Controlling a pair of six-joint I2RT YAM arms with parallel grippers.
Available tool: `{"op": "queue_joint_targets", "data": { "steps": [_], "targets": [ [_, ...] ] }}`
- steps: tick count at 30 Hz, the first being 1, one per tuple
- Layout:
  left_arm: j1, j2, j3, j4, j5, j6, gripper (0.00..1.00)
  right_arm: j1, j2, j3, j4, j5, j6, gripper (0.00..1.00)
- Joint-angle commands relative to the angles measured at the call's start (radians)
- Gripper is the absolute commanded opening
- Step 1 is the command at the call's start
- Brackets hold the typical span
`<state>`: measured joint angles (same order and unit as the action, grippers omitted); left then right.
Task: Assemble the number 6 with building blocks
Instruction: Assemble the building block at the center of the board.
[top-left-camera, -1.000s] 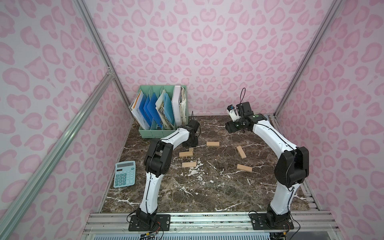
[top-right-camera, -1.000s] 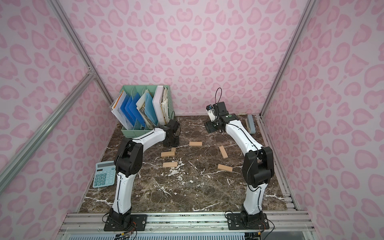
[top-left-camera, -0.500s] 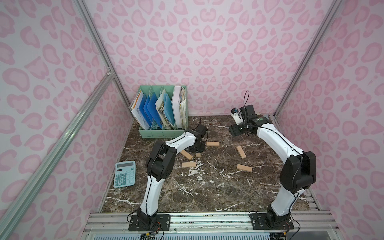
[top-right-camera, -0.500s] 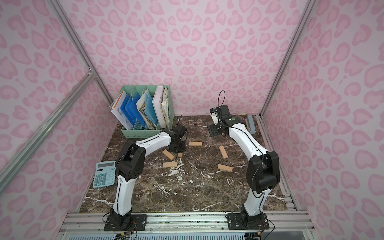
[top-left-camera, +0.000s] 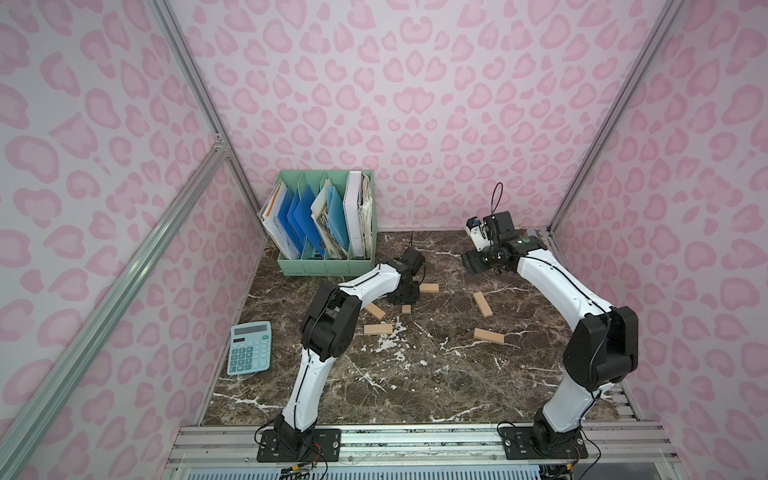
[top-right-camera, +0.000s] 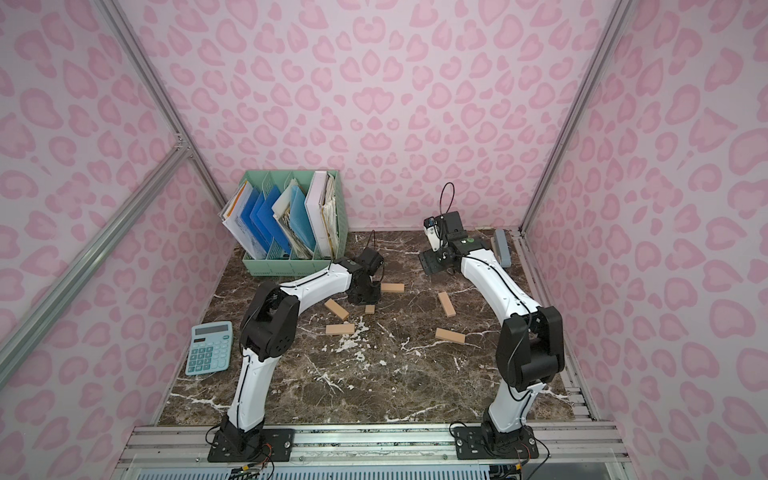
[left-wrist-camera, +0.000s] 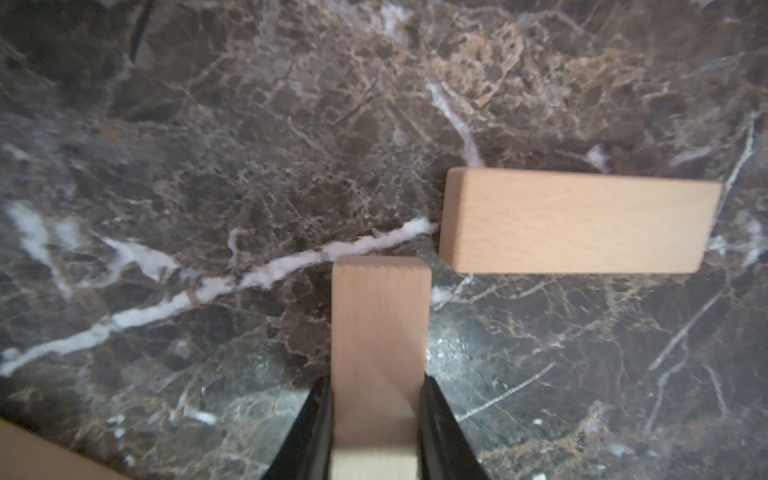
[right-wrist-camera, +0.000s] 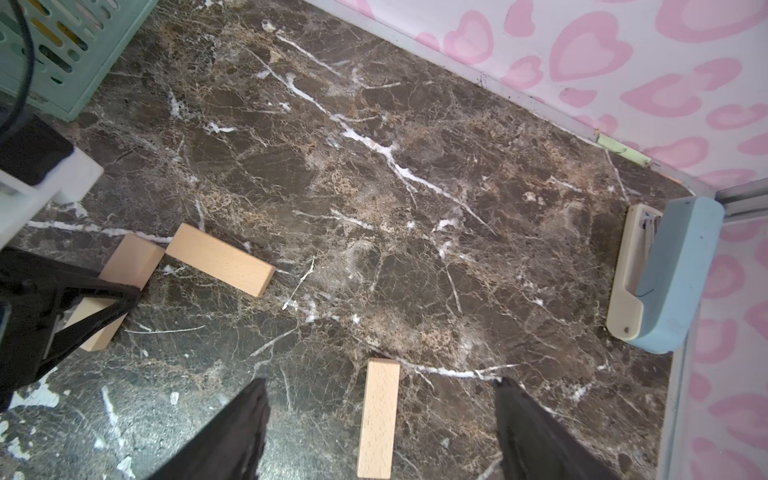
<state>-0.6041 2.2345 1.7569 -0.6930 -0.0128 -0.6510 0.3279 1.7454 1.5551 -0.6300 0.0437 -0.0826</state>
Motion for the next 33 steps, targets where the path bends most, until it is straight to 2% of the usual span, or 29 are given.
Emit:
{"op": "queue_joint_targets", "data": {
  "steps": [1, 24, 33],
  "targets": [
    [0.000, 0.010, 0.017, -0.022, 0.005, 0.001, 0.21, -0.001, -0.006, -0.003, 0.003, 0.000, 0.004, 0.86],
    [-0.008, 0.025, 0.025, -0.019, 0.005, 0.032, 0.21, -0.001, -0.035, -0.047, 0.012, 0.008, 0.004, 0.86],
    [-0.006, 0.055, 0.071, -0.040, 0.002, 0.047, 0.21, 0.000, -0.050, -0.087, 0.026, 0.013, 0.006, 0.86]
  ]
}}
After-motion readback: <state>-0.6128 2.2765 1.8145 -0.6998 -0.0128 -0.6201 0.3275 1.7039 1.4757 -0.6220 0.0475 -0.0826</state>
